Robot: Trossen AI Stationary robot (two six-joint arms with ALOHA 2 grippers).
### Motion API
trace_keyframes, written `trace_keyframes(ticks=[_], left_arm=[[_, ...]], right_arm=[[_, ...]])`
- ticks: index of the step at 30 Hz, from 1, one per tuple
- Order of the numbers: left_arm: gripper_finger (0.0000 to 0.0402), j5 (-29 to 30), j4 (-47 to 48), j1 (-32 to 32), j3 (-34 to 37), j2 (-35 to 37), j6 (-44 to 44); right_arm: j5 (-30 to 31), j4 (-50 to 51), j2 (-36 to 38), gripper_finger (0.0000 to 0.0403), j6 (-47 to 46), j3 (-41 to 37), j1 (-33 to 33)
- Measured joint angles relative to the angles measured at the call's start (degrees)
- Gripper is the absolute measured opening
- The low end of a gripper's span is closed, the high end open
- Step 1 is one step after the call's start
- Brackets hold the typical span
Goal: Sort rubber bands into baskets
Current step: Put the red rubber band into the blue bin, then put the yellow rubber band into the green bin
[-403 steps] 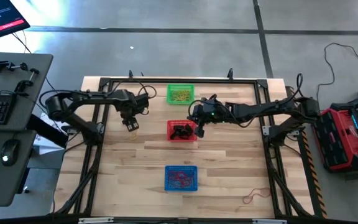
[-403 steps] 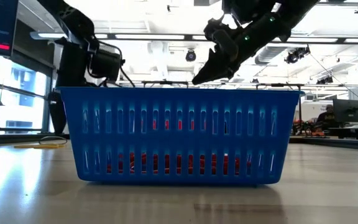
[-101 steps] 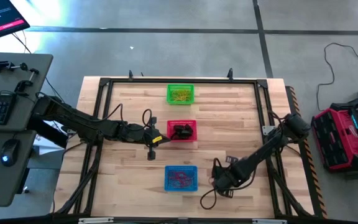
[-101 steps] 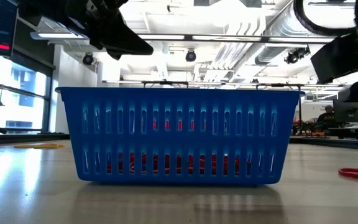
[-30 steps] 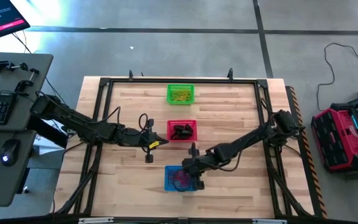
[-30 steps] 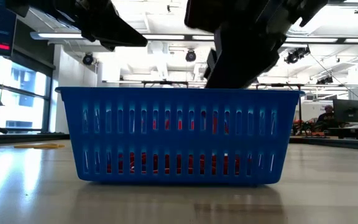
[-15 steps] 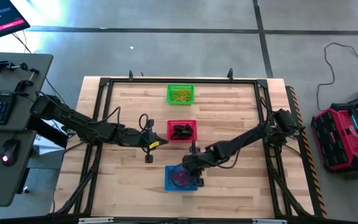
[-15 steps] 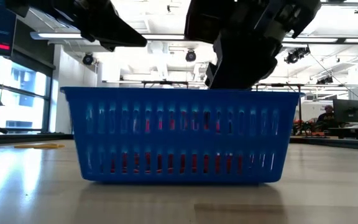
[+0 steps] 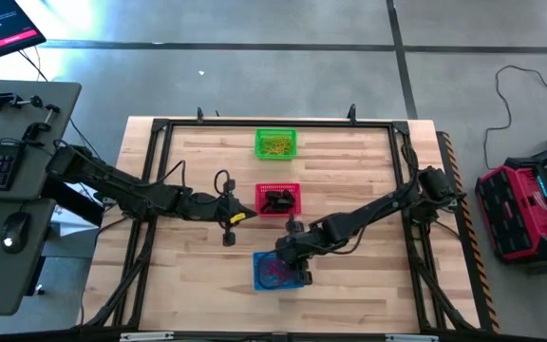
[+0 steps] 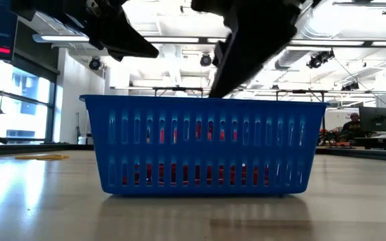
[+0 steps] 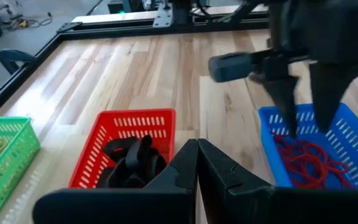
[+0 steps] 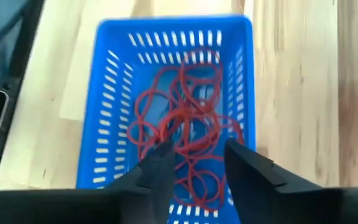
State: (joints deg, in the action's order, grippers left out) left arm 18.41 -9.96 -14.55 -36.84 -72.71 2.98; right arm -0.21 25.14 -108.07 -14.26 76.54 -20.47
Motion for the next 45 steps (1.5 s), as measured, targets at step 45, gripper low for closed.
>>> trace_keyframes(ticks=[45], left_arm=[[0.0089, -11.5, 57.6, 14.5, 0.0, 5.9, 39.0]], right_arm=[[13.7, -15.7, 31.4, 0.0000, -0.3, -29.7, -3.9]])
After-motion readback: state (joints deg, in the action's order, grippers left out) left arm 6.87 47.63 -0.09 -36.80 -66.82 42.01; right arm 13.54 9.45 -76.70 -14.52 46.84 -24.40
